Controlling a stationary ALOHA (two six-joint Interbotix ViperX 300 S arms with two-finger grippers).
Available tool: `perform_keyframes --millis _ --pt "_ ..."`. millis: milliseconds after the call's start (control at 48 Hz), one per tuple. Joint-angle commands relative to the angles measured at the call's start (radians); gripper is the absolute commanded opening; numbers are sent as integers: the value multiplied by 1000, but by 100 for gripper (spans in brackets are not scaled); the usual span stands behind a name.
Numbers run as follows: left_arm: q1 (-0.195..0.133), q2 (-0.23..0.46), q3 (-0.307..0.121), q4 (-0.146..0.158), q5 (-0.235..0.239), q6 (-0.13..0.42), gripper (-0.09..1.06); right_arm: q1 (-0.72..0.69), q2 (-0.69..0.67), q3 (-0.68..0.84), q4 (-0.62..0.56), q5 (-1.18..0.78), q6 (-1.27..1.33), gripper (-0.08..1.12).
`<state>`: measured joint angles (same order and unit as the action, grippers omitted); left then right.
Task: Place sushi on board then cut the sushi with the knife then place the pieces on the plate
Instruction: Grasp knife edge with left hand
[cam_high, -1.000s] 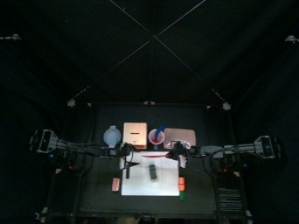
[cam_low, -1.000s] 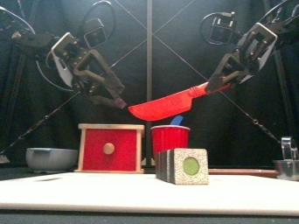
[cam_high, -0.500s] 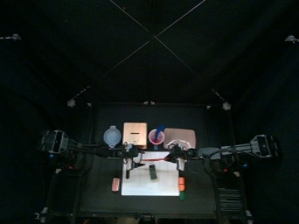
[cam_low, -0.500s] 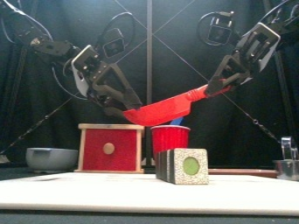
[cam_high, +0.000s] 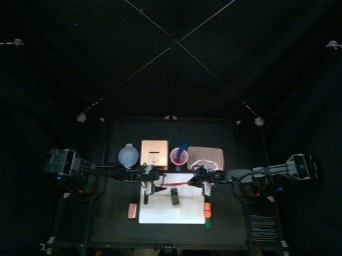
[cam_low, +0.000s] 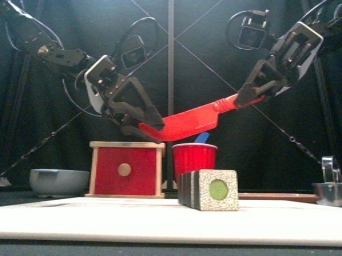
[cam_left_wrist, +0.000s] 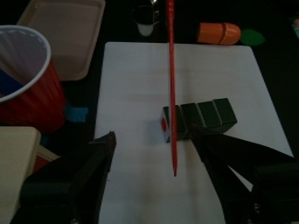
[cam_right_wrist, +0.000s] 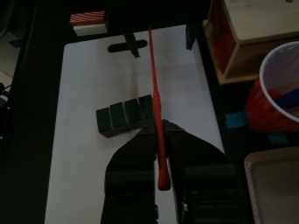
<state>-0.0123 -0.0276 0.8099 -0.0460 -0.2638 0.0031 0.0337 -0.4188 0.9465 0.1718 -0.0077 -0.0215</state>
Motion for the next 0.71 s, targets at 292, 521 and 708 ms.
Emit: perform_keyframes --millis 292,521,708 --pt "0 -6 -23 2 9 2 69 3 -11 -25 5 -11 -2 32" --pt "-6 -6 -23 2 31 2 54 6 -3 -21 18 -9 0 32" --pt "-25 -6 -23 2 32 2 44 12 31 -23 41 -9 0 32"
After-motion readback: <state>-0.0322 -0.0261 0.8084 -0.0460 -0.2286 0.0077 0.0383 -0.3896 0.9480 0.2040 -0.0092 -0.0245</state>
